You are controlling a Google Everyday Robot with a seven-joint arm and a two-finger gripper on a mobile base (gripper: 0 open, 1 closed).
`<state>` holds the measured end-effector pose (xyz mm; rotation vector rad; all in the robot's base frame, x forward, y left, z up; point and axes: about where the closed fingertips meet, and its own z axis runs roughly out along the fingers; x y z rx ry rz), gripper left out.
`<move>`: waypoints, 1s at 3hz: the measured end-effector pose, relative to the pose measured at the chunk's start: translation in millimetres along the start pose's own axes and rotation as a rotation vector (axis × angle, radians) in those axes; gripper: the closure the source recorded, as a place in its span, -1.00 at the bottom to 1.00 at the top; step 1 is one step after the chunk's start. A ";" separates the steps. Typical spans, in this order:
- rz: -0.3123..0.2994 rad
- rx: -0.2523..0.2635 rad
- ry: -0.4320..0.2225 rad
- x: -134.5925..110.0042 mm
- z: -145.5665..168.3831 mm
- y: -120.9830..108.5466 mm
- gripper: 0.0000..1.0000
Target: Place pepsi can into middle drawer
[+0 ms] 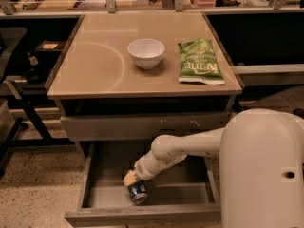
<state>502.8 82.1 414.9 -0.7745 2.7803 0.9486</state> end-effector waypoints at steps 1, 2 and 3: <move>-0.009 -0.005 -0.001 -3.9 10.9 -2.0 1.00; 0.010 -0.021 -0.022 -1.1 36.2 -12.3 1.00; 0.010 -0.026 -0.022 0.0 41.2 -13.4 1.00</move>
Offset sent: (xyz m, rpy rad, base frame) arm 0.0108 0.0153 -0.0289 0.0401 -0.0077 -0.0099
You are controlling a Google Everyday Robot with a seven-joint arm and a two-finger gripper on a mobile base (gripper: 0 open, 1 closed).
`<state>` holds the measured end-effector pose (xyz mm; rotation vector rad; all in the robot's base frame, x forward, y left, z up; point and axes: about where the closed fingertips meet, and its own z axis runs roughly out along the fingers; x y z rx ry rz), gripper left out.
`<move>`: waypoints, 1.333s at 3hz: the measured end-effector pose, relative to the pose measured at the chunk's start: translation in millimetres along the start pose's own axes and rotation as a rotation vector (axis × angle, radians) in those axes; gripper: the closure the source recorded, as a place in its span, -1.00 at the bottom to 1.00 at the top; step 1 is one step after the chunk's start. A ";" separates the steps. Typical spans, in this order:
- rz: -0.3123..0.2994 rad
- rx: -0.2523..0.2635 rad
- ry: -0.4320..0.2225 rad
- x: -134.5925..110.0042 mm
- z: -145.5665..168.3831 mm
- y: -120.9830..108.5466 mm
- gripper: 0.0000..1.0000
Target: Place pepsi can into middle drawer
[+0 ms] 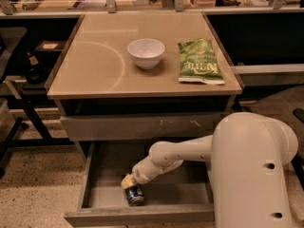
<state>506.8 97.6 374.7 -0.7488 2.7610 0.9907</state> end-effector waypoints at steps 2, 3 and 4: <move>0.000 0.000 0.000 0.0 0.1 0.0 0.18; 0.000 0.000 0.000 0.1 0.1 0.1 -0.29; 0.000 0.000 0.000 0.1 0.1 0.1 -0.74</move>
Offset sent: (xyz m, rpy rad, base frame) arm 0.0000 0.0000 0.0000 0.0000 0.0000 0.0000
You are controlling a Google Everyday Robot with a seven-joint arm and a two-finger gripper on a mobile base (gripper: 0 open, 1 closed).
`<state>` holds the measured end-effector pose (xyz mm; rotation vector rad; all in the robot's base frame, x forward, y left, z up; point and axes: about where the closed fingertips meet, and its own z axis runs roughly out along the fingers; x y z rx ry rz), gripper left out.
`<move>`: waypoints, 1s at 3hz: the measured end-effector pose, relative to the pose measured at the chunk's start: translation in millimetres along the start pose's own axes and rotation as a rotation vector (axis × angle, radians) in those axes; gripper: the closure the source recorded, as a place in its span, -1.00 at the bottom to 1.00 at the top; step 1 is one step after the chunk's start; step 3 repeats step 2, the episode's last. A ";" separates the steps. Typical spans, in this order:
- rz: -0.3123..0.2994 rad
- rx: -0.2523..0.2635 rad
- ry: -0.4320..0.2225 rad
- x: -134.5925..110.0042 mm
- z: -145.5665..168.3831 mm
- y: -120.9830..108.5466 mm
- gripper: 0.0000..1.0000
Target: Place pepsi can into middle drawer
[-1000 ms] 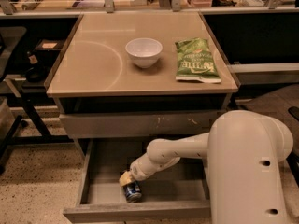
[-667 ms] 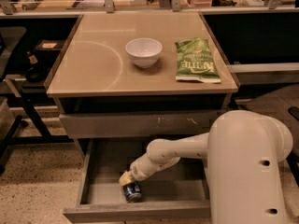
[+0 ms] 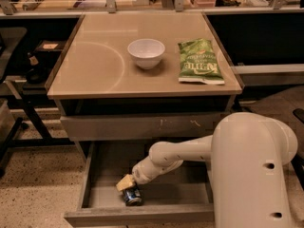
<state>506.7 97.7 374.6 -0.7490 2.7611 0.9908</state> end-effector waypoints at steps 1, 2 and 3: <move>0.000 0.000 0.000 0.0 0.1 0.0 -1.00; 0.000 0.000 0.000 0.0 0.1 0.0 -1.00; 0.000 0.000 0.000 0.0 0.1 0.0 -1.00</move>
Offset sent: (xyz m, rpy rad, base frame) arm 0.0000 0.0000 0.0000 0.0000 0.0000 0.0000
